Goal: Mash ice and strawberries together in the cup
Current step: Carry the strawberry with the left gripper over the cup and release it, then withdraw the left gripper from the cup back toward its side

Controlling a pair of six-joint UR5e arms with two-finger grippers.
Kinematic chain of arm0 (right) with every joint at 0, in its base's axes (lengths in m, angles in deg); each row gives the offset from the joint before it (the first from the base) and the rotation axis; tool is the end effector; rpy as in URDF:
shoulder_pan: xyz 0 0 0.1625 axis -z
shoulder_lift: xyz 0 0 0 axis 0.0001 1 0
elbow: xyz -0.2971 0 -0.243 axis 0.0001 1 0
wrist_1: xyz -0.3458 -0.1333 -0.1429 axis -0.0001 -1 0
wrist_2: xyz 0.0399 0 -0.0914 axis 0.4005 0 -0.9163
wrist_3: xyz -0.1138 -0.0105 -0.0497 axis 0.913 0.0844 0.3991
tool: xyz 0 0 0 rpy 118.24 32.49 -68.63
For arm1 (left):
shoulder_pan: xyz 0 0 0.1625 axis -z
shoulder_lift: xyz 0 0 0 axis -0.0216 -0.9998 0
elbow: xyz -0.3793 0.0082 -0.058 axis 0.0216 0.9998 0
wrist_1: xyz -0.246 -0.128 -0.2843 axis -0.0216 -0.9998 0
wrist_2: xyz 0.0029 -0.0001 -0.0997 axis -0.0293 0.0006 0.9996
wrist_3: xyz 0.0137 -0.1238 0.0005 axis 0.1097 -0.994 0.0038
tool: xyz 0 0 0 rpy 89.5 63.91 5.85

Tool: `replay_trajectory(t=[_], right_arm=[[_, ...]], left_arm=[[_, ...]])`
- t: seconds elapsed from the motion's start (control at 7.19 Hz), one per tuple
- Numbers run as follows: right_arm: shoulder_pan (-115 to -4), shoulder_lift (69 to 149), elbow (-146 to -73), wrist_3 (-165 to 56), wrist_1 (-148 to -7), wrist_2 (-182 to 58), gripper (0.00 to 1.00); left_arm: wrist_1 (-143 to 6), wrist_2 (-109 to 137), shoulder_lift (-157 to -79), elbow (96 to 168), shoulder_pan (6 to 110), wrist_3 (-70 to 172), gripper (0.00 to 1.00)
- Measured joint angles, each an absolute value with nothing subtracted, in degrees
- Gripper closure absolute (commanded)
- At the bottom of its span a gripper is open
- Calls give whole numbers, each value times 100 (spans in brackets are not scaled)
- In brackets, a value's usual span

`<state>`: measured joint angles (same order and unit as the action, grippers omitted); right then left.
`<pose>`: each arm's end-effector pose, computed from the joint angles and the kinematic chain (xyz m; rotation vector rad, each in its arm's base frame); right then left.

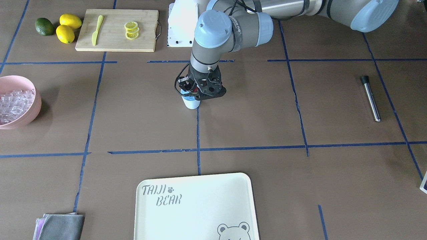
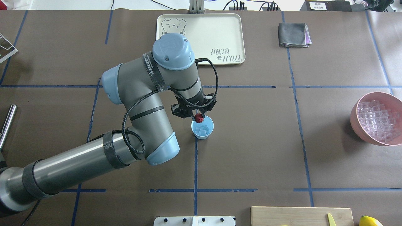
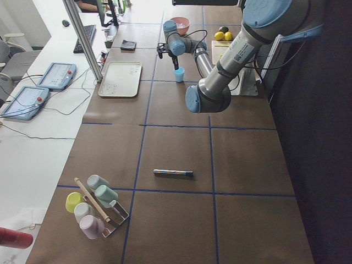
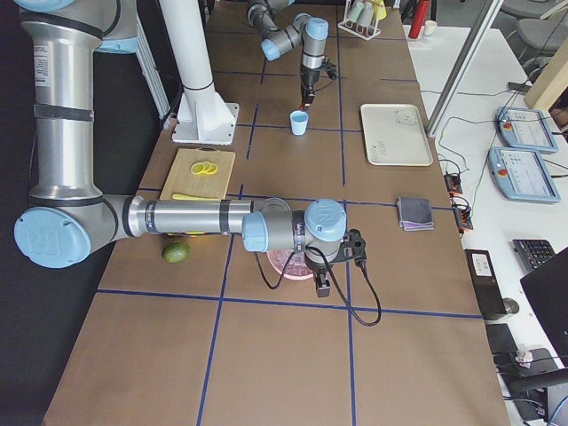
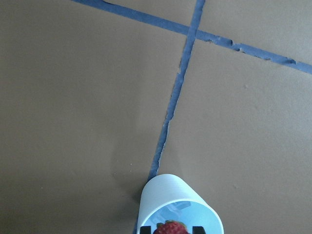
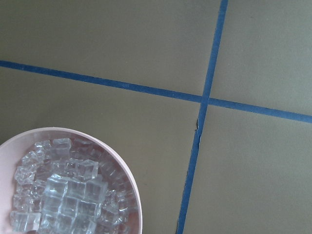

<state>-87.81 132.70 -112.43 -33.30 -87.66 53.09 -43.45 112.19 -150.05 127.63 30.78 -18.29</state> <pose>0.0228 -0.4596 0.6041 0.1115 -0.8400 -0.1544 0.5522 -0.4296 0.1177 -0.1836 0.9551 -0.1918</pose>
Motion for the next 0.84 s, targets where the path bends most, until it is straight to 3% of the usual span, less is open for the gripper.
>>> replay_trajectory(t=[0.14,0.28,0.42,0.56,0.84], right_arm=[[-8781,13266,-11240,-3340,-8765,5309,1],[-8781,13264,-11238,-3351,-8765,5309,1],[-8784,13256,-11237,-3358,-8769,5309,1],[-8786,13253,-11241,-3363,-8776,5309,1],[-8784,13247,-11257,-3366,-8788,5308,1]], left_arm=[[-4363,11212,-15011,12753,3029,-1839,81],[-4371,11211,-15009,12749,2993,-1837,41],[-4377,11214,-15003,12746,2974,-1816,11],[-4379,11214,-14998,12744,2966,-1789,4],[-4366,11207,-14998,12756,2964,-1721,0]])
